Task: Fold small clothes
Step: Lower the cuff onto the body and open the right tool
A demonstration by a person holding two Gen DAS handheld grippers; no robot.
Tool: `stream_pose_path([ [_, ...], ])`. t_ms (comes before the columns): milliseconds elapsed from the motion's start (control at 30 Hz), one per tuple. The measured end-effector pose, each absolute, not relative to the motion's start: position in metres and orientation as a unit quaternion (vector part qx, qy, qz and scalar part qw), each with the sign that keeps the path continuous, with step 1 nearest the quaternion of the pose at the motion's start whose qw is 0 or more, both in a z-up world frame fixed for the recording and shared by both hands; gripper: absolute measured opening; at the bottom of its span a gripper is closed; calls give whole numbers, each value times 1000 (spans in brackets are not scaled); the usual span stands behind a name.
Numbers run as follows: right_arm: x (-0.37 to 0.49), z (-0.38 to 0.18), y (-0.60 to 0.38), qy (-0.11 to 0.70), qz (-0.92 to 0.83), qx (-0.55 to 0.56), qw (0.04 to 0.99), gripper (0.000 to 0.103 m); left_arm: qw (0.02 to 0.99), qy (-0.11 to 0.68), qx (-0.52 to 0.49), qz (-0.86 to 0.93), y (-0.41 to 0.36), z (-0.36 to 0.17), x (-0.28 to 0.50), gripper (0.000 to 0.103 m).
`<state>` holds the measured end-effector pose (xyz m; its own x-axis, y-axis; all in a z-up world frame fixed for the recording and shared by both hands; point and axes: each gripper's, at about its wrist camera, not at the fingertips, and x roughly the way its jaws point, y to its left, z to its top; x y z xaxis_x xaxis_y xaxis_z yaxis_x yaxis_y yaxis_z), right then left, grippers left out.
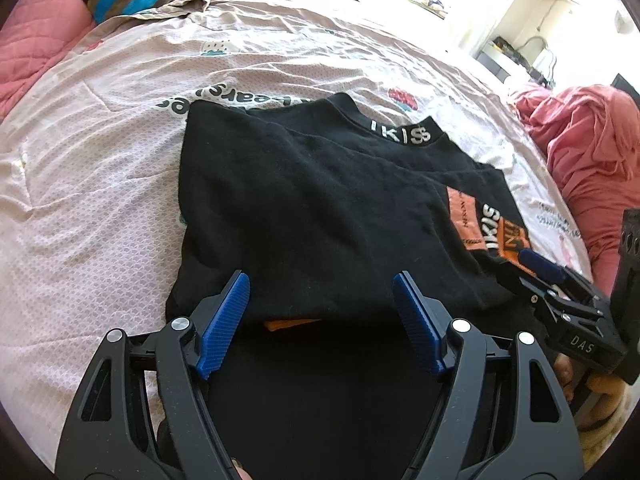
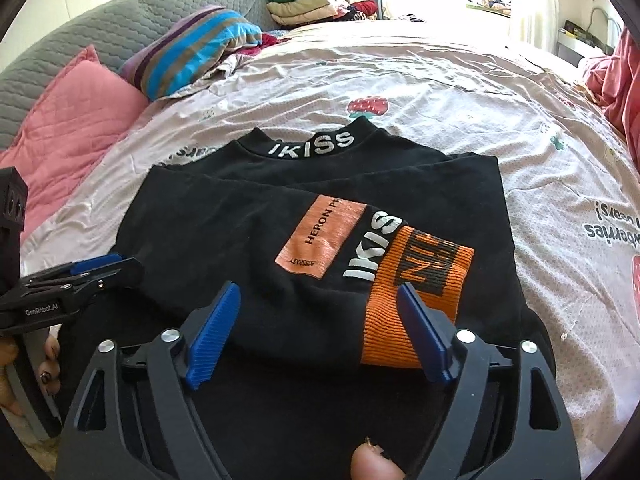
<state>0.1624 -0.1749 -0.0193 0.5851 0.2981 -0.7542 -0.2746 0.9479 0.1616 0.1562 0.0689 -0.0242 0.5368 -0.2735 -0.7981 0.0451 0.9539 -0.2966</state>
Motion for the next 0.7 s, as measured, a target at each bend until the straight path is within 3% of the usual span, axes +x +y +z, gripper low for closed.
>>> stream_pose_path([
  [233,158,-10,-182,411,157,30,898,92,874,463,-121,-87,72,-14,150,78],
  [467,152,-2,-188,398,157,38,903,93,879,457,-118,-73,76,-7,145,93],
  [700,147,5,-191,393,162,50,904,93,888,442,-112,-67,76,6,138,93],
])
